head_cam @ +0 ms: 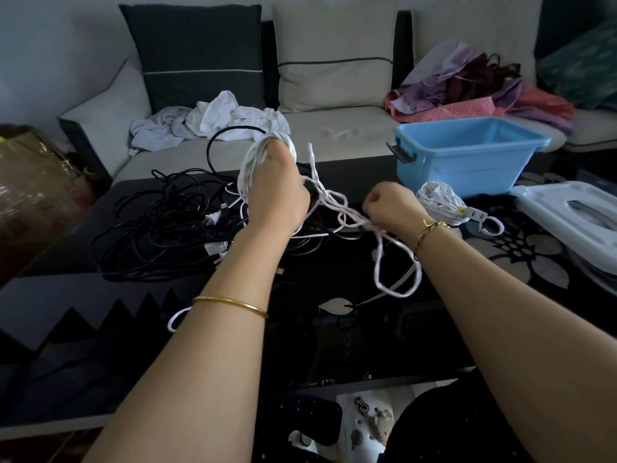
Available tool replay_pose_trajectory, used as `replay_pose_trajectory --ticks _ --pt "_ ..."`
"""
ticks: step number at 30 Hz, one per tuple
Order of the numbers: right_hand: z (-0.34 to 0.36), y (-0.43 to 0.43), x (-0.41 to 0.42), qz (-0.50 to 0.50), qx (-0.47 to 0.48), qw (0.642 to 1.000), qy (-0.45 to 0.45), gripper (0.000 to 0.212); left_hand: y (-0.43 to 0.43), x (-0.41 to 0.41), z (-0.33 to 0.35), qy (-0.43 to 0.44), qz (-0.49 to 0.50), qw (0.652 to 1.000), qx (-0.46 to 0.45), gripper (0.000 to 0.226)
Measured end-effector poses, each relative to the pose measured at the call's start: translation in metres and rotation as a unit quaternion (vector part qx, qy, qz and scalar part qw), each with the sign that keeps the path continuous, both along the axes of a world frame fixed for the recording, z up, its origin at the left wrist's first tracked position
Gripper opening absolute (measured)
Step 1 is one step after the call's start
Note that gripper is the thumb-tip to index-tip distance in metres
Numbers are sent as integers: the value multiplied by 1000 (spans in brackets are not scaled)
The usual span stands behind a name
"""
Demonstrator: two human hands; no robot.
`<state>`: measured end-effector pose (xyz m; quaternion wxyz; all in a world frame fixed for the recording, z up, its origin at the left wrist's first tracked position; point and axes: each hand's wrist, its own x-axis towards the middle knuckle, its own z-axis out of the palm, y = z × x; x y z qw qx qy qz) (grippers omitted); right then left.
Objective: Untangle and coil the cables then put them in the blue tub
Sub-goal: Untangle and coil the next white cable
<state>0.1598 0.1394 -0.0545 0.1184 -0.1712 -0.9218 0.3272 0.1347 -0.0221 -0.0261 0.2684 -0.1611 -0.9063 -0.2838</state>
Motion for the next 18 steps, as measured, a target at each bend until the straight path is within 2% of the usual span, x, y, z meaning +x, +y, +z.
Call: replay_pose_trajectory --ticks 2,5,7,9,10,13,14,16,17,18 --pt "7 0 -3 -17 -11 992 123 22 -1 0 1 -3 -10 1000 -26 24" --pt "30 -17 -1 81 -129 963 224 18 1 3 -2 -32 -40 997 -50 21" --pt "36 -31 4 148 -155 955 205 21 3 5 -1 -46 -62 996 -38 19" --pt "32 -36 7 183 -131 960 167 22 3 5 1 -49 -89 995 -13 20" --pt "31 -37 9 201 -146 957 151 18 3 4 2 -49 -94 994 -1 22" --pt "29 -36 16 237 -251 934 93 33 2 4 2 -75 -93 993 12 26" --pt "30 -36 18 242 -259 931 85 33 2 5 2 -83 -95 992 12 25" --pt "30 -36 15 201 -261 938 111 34 3 6 2 -83 -92 992 3 24" --pt "29 -34 11 151 -296 934 131 33 3 6 2 -70 -80 994 -2 24" --pt "28 -30 7 93 -366 915 143 32 4 7 3 -46 -56 997 -4 26"
